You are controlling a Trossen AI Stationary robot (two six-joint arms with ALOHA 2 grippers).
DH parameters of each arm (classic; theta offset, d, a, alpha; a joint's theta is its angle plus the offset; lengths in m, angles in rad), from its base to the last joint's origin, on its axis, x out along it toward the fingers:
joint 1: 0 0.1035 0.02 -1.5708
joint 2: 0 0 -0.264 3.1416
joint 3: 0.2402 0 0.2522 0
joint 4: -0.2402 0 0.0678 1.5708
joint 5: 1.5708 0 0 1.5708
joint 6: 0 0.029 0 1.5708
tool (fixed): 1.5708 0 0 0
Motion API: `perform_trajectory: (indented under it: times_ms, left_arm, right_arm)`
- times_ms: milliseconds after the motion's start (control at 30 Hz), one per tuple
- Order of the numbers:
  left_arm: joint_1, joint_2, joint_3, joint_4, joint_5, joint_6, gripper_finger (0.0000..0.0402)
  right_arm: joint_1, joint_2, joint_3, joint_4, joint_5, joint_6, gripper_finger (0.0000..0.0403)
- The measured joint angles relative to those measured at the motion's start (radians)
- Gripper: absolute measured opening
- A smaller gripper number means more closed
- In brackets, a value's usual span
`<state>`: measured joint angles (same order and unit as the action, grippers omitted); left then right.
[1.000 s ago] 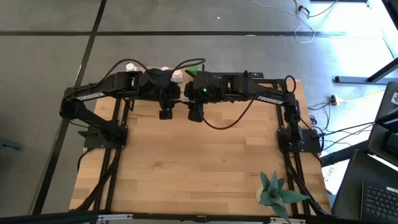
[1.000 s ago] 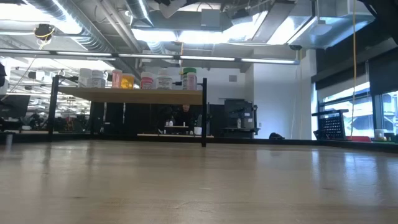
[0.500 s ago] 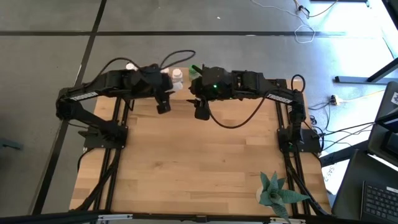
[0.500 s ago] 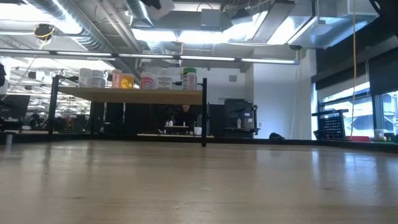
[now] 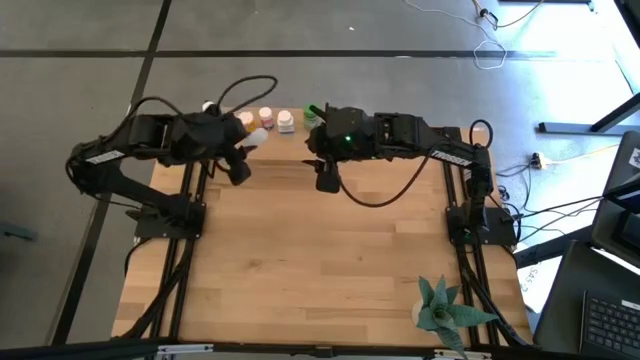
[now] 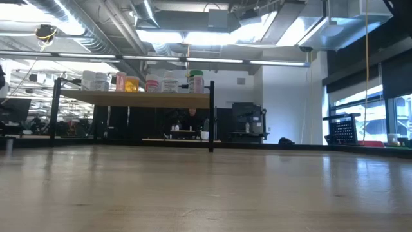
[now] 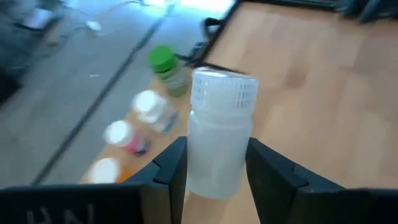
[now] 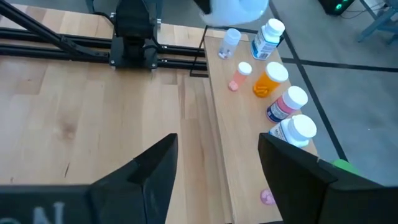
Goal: Pick and place medicine bottles onto shelf by color
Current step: Put the transparent pill bottle on the shelf
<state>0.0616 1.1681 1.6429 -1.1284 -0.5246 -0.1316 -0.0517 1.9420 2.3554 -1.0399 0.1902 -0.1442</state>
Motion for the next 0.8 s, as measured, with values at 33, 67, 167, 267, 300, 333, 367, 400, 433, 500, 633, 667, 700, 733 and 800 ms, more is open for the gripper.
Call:
perform_trajectory:
  times_ms: [33,67,167,267,300,333,367,400,433,500,633,667,700,733,800]
  left_arm:
    - [-0.015,-0.001,0.001,-0.014,-0.043,-0.006,0.0127]
    - [-0.029,-0.004,0.000,-0.038,-0.086,-0.028,0.0127]
    - [-0.067,-0.021,0.000,-0.075,-0.171,-0.128,0.0127]
    - [-0.128,-0.034,-0.021,-0.070,-0.220,-0.178,0.0127]
    - [-0.149,-0.035,-0.044,-0.069,-0.251,-0.187,0.0127]
    - [-0.168,-0.037,-0.070,-0.067,-0.286,-0.205,0.0127]
    - [-0.182,-0.042,-0.101,-0.067,-0.317,-0.231,0.0127]
    - [-0.195,-0.050,-0.134,-0.068,-0.343,-0.261,0.0127]
    - [-0.209,-0.059,-0.162,-0.064,-0.363,-0.294,0.0127]
    - [-0.232,-0.078,-0.214,-0.006,-0.417,-0.338,0.0127]
    - [-0.258,-0.104,-0.320,0.162,-0.516,-0.333,0.0127]
    - [-0.261,-0.108,-0.348,0.178,-0.525,-0.337,0.0127]
    - [-0.264,-0.112,-0.378,0.197,-0.534,-0.353,0.0127]
    - [-0.265,-0.116,-0.408,0.219,-0.541,-0.377,0.0127]
    - [-0.266,-0.127,-0.475,0.263,-0.569,-0.427,0.0127]
  right_arm:
    - [0.000,-0.001,0.000,0.000,0.000,-0.004,0.0226]
    - [0.000,-0.003,0.000,0.001,0.000,-0.011,0.0226]
    - [0.000,-0.007,0.000,-0.001,0.000,-0.016,0.0226]
    - [0.000,-0.008,0.000,0.000,0.000,-0.019,0.0226]
    - [0.000,-0.009,0.000,0.000,0.000,-0.020,0.0226]
    - [-0.001,-0.009,0.000,0.000,0.000,-0.021,0.0226]
    - [-0.001,-0.009,0.000,0.000,0.000,-0.021,0.0226]
    - [-0.001,-0.009,0.000,0.000,0.000,-0.022,0.0226]
    - [-0.001,-0.009,0.000,0.000,0.000,-0.022,0.0226]
    - [-0.001,-0.009,0.000,0.000,0.000,-0.022,0.0226]
    - [-0.003,-0.009,0.000,0.004,0.000,-0.019,0.0226]
    - [-0.003,-0.009,0.000,0.004,0.000,-0.018,0.0226]
    - [-0.003,-0.009,0.000,0.004,0.001,-0.018,0.0226]
    - [-0.003,-0.009,0.000,0.004,0.001,-0.018,0.0226]
    - [-0.003,-0.009,0.000,0.004,0.001,-0.018,0.0226]
